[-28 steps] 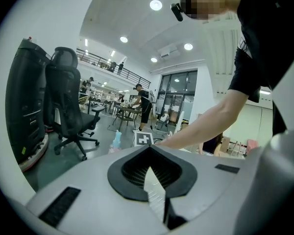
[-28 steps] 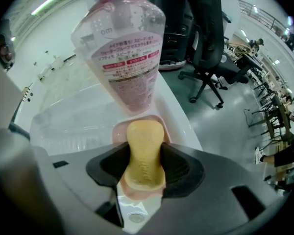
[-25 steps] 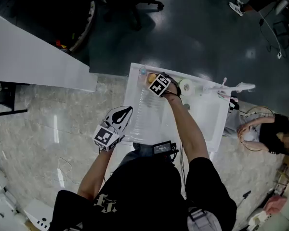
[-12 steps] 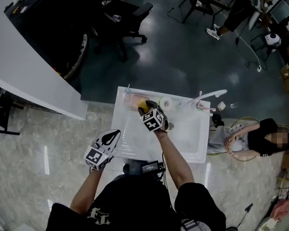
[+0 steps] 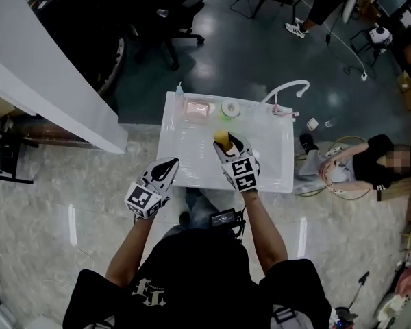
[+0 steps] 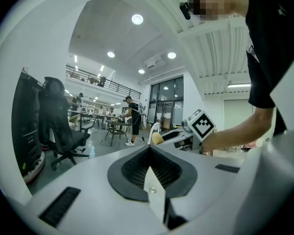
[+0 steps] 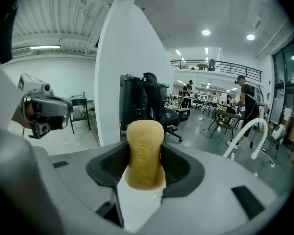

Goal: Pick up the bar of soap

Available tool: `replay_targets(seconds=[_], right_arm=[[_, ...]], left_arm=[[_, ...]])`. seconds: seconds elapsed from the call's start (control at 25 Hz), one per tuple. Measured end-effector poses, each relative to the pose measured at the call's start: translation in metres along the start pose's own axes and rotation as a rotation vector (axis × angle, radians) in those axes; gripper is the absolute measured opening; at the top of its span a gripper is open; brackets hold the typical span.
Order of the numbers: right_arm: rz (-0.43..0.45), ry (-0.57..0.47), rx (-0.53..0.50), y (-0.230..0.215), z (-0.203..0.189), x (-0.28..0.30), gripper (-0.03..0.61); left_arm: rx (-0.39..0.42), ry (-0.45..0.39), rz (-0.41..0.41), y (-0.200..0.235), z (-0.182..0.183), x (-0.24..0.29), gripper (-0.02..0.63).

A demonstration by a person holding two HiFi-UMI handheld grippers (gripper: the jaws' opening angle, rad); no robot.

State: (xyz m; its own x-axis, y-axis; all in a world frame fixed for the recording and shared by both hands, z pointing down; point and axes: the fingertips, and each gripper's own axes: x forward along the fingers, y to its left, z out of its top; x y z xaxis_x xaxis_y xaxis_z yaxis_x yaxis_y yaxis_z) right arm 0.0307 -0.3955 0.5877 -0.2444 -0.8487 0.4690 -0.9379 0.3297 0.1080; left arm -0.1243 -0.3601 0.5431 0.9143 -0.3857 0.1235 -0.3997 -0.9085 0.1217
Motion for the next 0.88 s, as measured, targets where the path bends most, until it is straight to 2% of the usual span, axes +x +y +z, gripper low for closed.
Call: replay_targets(seconds=[0.4, 0.88], right_arm=[[-0.061, -0.097, 0.055, -0.007, -0.025, -0.139, 0.199], [-0.024, -0.148, 0.066, -0.058, -0.074, -0.266, 0.199]], left_arm=[[0.003, -0.024, -0.062, -0.091, 0.004, 0.007, 0.008], [0.006, -0.027, -0.041, -0.212, 0.015, 0.061, 0.008]])
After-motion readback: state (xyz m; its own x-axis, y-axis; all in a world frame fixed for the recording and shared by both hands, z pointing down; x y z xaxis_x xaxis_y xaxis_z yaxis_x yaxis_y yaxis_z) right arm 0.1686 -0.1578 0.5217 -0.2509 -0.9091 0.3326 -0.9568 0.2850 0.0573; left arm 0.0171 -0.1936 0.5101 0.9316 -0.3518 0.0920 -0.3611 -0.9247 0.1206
